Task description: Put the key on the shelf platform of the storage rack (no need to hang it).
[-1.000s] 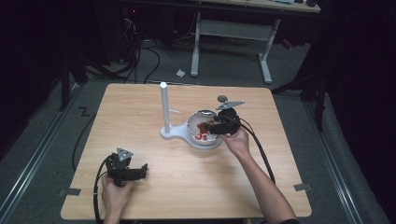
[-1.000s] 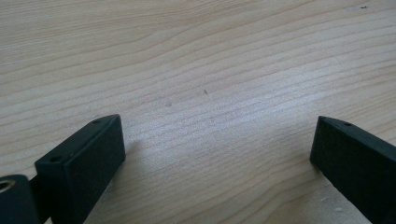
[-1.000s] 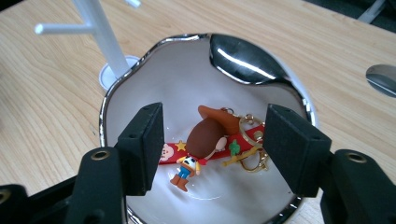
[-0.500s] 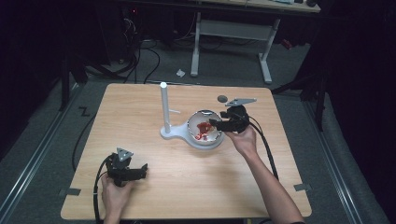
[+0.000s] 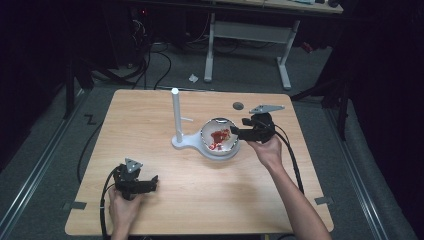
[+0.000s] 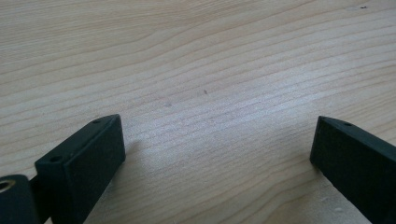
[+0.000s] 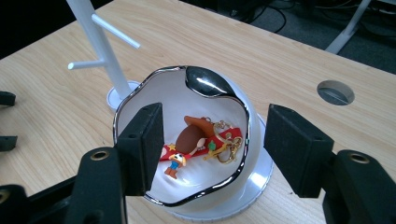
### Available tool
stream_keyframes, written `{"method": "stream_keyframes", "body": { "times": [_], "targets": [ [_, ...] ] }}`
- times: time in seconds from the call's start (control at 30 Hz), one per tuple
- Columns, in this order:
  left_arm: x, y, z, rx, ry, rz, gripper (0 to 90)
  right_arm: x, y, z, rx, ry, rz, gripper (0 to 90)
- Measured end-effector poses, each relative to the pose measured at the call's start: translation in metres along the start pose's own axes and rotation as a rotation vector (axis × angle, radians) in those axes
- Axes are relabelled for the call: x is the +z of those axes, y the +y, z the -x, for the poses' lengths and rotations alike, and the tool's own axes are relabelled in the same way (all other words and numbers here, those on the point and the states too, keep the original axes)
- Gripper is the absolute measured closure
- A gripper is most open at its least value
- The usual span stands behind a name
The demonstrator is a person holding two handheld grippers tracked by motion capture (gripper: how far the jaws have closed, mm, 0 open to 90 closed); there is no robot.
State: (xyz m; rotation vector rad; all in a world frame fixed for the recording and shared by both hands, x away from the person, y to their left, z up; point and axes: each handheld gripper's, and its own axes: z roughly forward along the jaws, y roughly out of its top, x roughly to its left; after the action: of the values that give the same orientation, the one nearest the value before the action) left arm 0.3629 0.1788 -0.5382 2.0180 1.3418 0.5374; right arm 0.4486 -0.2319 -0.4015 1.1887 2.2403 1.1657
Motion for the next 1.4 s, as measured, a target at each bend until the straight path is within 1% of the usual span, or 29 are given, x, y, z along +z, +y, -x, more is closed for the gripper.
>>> {"method": "stream_keyframes", "body": {
  "times": [0.07, 0.23, 0.3, 0.33, 0.37, 0.43, 0.5, 0.57, 0.63, 0.67, 0.7, 0.73, 0.8, 0.87, 0.93, 1.0, 1.03, 1.1, 1.17, 1.27, 1.33, 1.4],
  "targets": [
    [0.000, 0.000, 0.000, 0.000, 0.000, 0.000, 3.5, -0.006, -0.001, 0.000, 0.002, 0.000, 0.006, 38.1],
    [0.000, 0.000, 0.000, 0.000, 0.000, 0.000, 3.5, -0.013, -0.007, 0.002, 0.006, -0.005, 0.015, 38.3],
    [0.000, 0.000, 0.000, 0.000, 0.000, 0.000, 3.5, -0.016, -0.011, 0.005, 0.020, -0.006, 0.014, 38.2],
    [0.000, 0.000, 0.000, 0.000, 0.000, 0.000, 3.5, -0.018, -0.012, 0.006, 0.019, -0.008, 0.017, 38.2],
    [0.000, 0.000, 0.000, 0.000, 0.000, 0.000, 3.5, -0.023, -0.013, 0.007, 0.027, -0.012, 0.024, 38.2],
    [0.000, 0.000, 0.000, 0.000, 0.000, 0.000, 3.5, -0.026, -0.013, 0.007, 0.027, -0.015, 0.027, 38.3],
    [0.000, 0.000, 0.000, 0.000, 0.000, 0.000, 3.5, -0.034, -0.015, 0.009, 0.038, -0.022, 0.051, 38.5],
    [0.000, 0.000, 0.000, 0.000, 0.000, 0.000, 3.5, -0.035, -0.017, 0.010, 0.039, -0.023, 0.053, 38.5],
    [0.000, 0.000, 0.000, 0.000, 0.000, 0.000, 3.5, -0.041, -0.023, 0.013, 0.060, -0.023, 0.057, 38.4],
    [0.000, 0.000, 0.000, 0.000, 0.000, 0.000, 3.5, -0.041, -0.023, 0.013, 0.060, -0.023, 0.057, 38.4],
    [0.000, 0.000, 0.000, 0.000, 0.000, 0.000, 3.5, -0.043, -0.024, 0.015, 0.065, -0.022, 0.057, 38.4],
    [0.000, 0.000, 0.000, 0.000, 0.000, 0.000, 3.5, -0.048, -0.025, 0.015, 0.064, -0.032, 0.061, 38.5],
    [0.000, 0.000, 0.000, 0.000, 0.000, 0.000, 3.5, -0.050, -0.025, 0.015, 0.060, -0.035, 0.063, 38.5],
    [0.000, 0.000, 0.000, 0.000, 0.000, 0.000, 3.5, -0.057, -0.025, 0.015, 0.057, -0.038, 0.076, 38.6],
    [0.000, 0.000, 0.000, 0.000, 0.000, 0.000, 3.5, -0.059, -0.026, 0.014, 0.064, -0.038, 0.076, 38.6],
    [0.000, 0.000, 0.000, 0.000, 0.000, 0.000, 3.5, -0.063, -0.027, 0.014, 0.068, -0.025, 0.087, 38.5],
    [0.000, 0.000, 0.000, 0.000, 0.000, 0.000, 3.5, -0.064, -0.027, 0.013, 0.066, -0.032, 0.086, 38.6],
    [0.000, 0.000, 0.000, 0.000, 0.000, 0.000, 3.5, -0.067, -0.028, 0.011, 0.061, -0.029, 0.091, 38.8],
    [0.000, 0.000, 0.000, 0.000, 0.000, 0.000, 3.5, -0.071, -0.030, 0.010, 0.065, -0.029, 0.102, 38.9],
    [0.000, 0.000, 0.000, 0.000, 0.000, 0.000, 3.5, -0.077, -0.037, 0.011, 0.081, -0.028, 0.102, 38.7],
    [0.000, 0.000, 0.000, 0.000, 0.000, 0.000, 3.5, -0.079, -0.038, 0.011, 0.077, -0.032, 0.103, 38.7],
    [0.000, 0.000, 0.000, -0.001, 0.000, 0.000, 3.5, -0.085, -0.039, 0.010, 0.079, -0.037, 0.115, 38.7]
  ]
}}
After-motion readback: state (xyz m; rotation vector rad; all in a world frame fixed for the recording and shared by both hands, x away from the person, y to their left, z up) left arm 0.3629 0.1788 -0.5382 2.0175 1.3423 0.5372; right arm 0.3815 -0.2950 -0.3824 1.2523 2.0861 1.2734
